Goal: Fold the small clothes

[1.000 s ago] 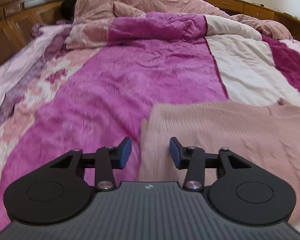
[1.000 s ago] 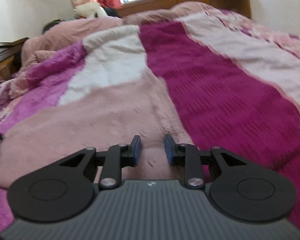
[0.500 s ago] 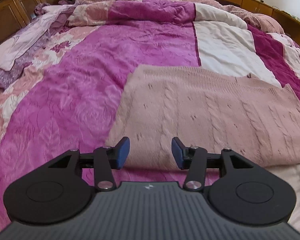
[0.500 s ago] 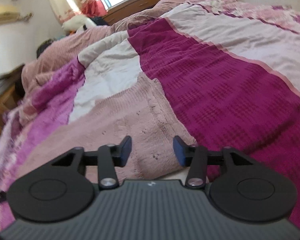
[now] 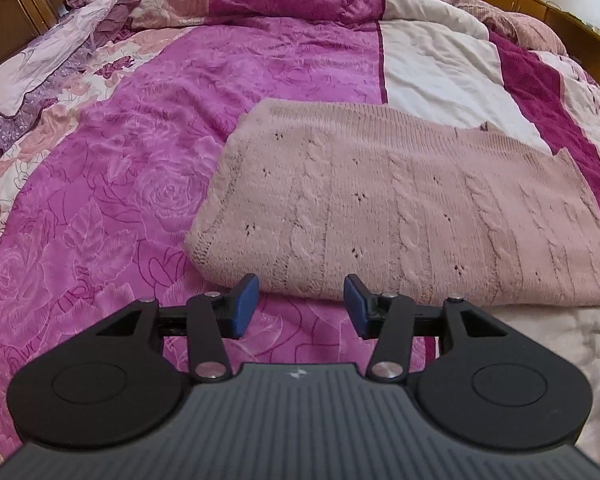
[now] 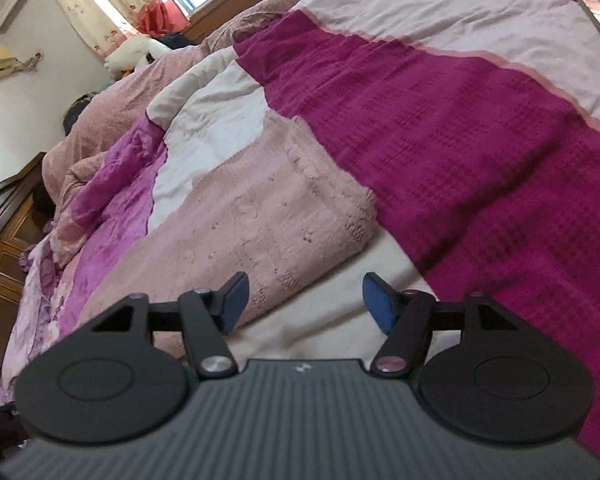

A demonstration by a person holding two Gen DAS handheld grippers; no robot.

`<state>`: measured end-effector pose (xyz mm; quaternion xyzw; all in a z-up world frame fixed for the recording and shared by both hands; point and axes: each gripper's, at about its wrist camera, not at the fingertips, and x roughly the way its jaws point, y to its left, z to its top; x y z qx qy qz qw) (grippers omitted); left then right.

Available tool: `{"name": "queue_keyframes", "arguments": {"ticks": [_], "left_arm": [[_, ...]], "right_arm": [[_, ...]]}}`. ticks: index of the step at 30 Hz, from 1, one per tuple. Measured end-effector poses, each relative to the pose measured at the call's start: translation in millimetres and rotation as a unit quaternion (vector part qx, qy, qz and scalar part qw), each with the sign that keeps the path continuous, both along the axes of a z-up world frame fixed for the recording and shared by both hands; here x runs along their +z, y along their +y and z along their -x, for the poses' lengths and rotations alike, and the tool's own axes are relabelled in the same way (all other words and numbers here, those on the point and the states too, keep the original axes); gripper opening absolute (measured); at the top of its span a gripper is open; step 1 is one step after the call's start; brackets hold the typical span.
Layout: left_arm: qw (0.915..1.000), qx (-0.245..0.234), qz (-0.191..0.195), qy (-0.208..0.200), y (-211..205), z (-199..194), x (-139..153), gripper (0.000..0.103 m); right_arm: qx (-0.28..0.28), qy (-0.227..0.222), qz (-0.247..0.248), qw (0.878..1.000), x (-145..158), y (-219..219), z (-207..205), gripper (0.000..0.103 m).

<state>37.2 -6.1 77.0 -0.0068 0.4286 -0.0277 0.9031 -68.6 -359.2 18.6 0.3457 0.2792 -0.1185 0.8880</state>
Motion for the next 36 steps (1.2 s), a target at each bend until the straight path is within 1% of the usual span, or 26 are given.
{"name": "queue_keyframes", "arguments": {"ticks": [9, 13, 17, 20, 26, 32, 34, 36], "left_arm": [[1.0, 0.004, -0.003, 0.003, -2.5, -1.6, -2.1, 0.055], [1.0, 0.002, -0.005, 0.007, -5.1, -3.8, -4.2, 0.055], [1.0, -0.001, -0.005, 0.008, -7.5, -5.3, -6.0, 0.055], [0.9999, -0.004, -0.004, 0.01, -8.0, -6.1, -6.6, 0.055], [0.9999, -0.004, -0.007, 0.008, -5.8, -6.5, -5.5, 0.055], [0.9999, 0.0, -0.006, 0.008, -3.4, -6.2, -6.8, 0.055], [0.9999, 0.002, -0.007, 0.01, -2.8, -6.1, -8.1, 0.055], [0.9999, 0.002, -0.006, 0.013, -2.4, -6.1, -9.1, 0.055]], "right_arm": [[-0.011, 0.004, -0.032, 0.999, -14.1, -3.8, -6.6, 0.066], [-0.014, -0.003, -0.039, 0.999, -15.0, -6.2, -11.3, 0.066], [-0.015, -0.021, -0.053, 0.998, -16.5, -9.4, -20.5, 0.066], [-0.02, -0.025, -0.058, 0.998, -18.3, -10.5, -28.9, 0.067], [-0.028, -0.051, -0.064, 0.996, -16.8, -9.2, -32.5, 0.067], [-0.006, -0.046, -0.061, 0.997, -17.5, 2.2, -33.0, 0.066], [-0.009, -0.045, -0.055, 0.997, -20.7, 3.3, -33.7, 0.065], [-0.022, -0.053, -0.069, 0.996, -24.3, -2.8, -33.9, 0.064]]}}
